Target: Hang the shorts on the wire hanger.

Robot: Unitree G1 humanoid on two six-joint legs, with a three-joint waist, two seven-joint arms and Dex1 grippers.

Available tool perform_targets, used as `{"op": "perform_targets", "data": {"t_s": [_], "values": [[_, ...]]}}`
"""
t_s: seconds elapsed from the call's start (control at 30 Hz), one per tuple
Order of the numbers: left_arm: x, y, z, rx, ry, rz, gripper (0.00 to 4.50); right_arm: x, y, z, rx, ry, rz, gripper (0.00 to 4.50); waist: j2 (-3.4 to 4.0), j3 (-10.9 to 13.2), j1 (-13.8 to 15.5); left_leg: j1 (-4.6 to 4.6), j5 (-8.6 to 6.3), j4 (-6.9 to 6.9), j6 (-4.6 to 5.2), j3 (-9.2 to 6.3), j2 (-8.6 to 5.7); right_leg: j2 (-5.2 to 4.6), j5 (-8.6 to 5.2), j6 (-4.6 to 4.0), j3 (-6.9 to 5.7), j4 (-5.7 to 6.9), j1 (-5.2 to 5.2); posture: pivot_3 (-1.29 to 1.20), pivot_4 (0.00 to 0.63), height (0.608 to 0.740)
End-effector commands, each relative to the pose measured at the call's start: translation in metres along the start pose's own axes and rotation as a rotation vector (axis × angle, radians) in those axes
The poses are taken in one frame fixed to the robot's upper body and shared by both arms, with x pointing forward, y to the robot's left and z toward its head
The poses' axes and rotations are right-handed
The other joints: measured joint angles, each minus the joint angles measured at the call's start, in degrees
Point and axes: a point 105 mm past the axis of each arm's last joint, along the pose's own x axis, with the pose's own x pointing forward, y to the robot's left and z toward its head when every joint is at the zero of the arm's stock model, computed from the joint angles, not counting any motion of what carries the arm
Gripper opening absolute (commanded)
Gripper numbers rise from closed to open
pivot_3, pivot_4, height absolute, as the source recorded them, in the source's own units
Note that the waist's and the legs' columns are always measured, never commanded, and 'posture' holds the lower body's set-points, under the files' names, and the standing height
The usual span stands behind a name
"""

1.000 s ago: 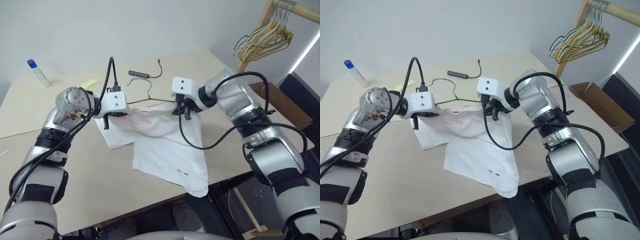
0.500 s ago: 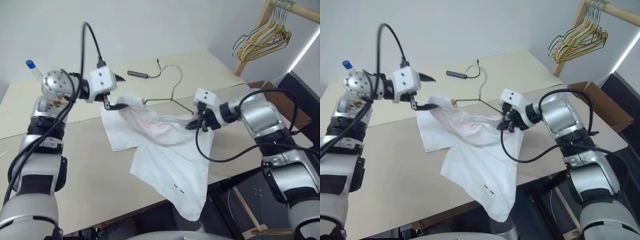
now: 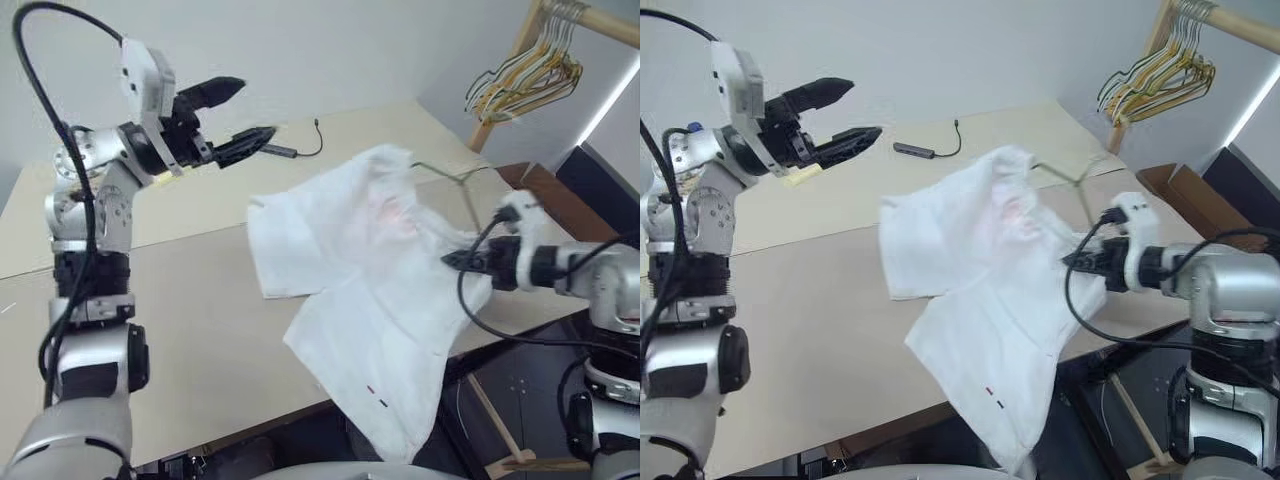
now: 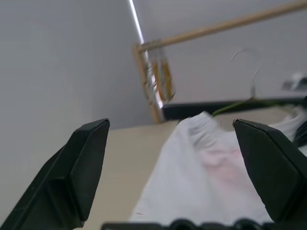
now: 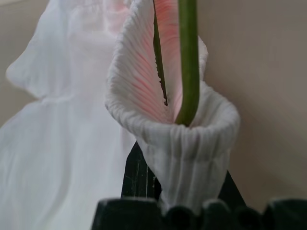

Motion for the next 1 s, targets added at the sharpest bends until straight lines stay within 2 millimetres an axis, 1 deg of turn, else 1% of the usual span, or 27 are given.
{"op": "perform_targets", "data": {"t_s": [0.03, 0.1, 0.17, 0.2, 0.27, 0.33, 0.4, 0.53, 0.77, 0.9, 1.0], "values": [[0.011, -0.028, 0.027, -0.106, -0.113, -0.081, 4.48, -0.024, -0.024, 0.007, 0.068, -0.08, -0.174, 0.13, 0.08, -0.06, -0.02, 0.0, 0.0, -0.01, 0.0, 0.0, 0.0, 0.0, 0.0, 0.0, 0.0, -0.02, 0.01, -0.32, 0.0, 0.74], [0.016, -0.041, 0.031, -0.152, -0.134, -0.126, 4.48, -0.034, -0.036, 0.01, 0.1, -0.104, -0.236, 0.13, 0.2, -0.14, -0.13, 0.01, 0.0, 0.0, 0.0, 0.02, 0.0, 0.02, 0.0, 0.0, 0.01, -0.05, 0.07, -0.33, 0.0, 0.74], [0.02, -0.048, 0.035, -0.179, -0.143, -0.143, 4.48, -0.047, -0.048, 0.016, 0.119, -0.132, -0.296, 0.13, 0.59, -0.37, -0.33, 0.18, 0.0, -0.01, 0.01, 0.04, 0.0, 0.03, -0.01, 0.01, 0.01, -0.21, 0.35, -0.34, 0.0, 0.74], [0.022, -0.049, 0.036, -0.19, -0.144, -0.144, 4.48, -0.053, -0.053, 0.019, 0.126, -0.138, -0.32, 0.13, 0.76, -0.48, -0.46, 0.33, -0.03, -0.03, 0.05, 0.08, 0.0, 0.04, -0.04, 0.06, 0.0, -0.48, 0.63, -0.34, 0.0, 0.74], [0.024, -0.051, 0.037, -0.175, -0.136, -0.143, 4.48, -0.065, -0.064, 0.025, 0.154, -0.153, -0.369, 0.13, 0.95, -0.6, -0.86, 0.57, -0.08, -0.04, 0.13, 0.15, -0.02, 0.04, -0.1, 0.16, 0.01, -0.59, 0.96, -0.35, 0.0, 0.74], [0.025, -0.051, 0.038, -0.157, -0.13, -0.134, 4.48, -0.074, -0.074, 0.03, 0.179, -0.152, -0.407, 0.13, 0.99, -0.61, -1.41, 0.79, -0.08, -0.05, 0.13, 0.19, -0.07, 0.06, -0.15, 0.2, 0.02, -0.77, 1.27, -0.34, 0.0, 0.74], [0.027, -0.05, 0.04, -0.123, -0.125, -0.112, 4.48, -0.084, -0.083, 0.036, 0.209, -0.163, -0.447, 0.13, 0.99, -0.61, -1.67, 1.3, -0.14, -0.15, 0.24, 0.19, -0.07, 0.17, -0.21, 0.26, -0.03, -1.11, 1.92, -0.33, 0.0, 0.74], [0.03, -0.048, 0.047, -0.08, -0.141, -0.088, 4.48, -0.105, -0.1, 0.046, 0.268, -0.164, -0.532, 0.13, 1.02, -0.61, -2.14, 1.67, -0.3, -0.19, 0.47, 0.24, -0.04, 0.21, -0.33, 0.45, -0.03, -1.56, 2.57, -0.33, 0.0, 0.74], [0.031, -0.052, 0.048, -0.054, -0.144, -0.088, 4.48, -0.13, -0.137, 0.067, 0.4, -0.241, -0.651, 0.13, 1.0, -0.59, -2.07, 1.87, -0.42, -0.23, 0.57, 0.35, -0.06, 0.12, -0.34, 0.46, 0.0, -1.83, 2.86, -0.32, 0.0, 0.74], [0.03, -0.053, 0.048, -0.05, -0.145, -0.077, 4.48, -0.142, -0.153, 0.075, 0.454, -0.294, -0.703, 0.13, 1.03, -0.54, -2.06, 1.89, -0.43, -0.25, 0.56, 0.41, -0.07, 0.11, -0.44, 0.63, 0.01, -1.84, 2.87, -0.31, 0.0, 0.74], [0.029, -0.053, 0.047, -0.05, -0.143, -0.073, 4.48, -0.145, -0.162, 0.076, 0.5, -0.311, -0.734, 0.13, 1.01, -0.51, -2.05, 1.92, -0.43, -0.32, 0.55, 0.45, -0.07, 0.12, -0.45, 0.65, 0.02, -1.87, 2.87, -0.31, 0.0, 0.74]]}}
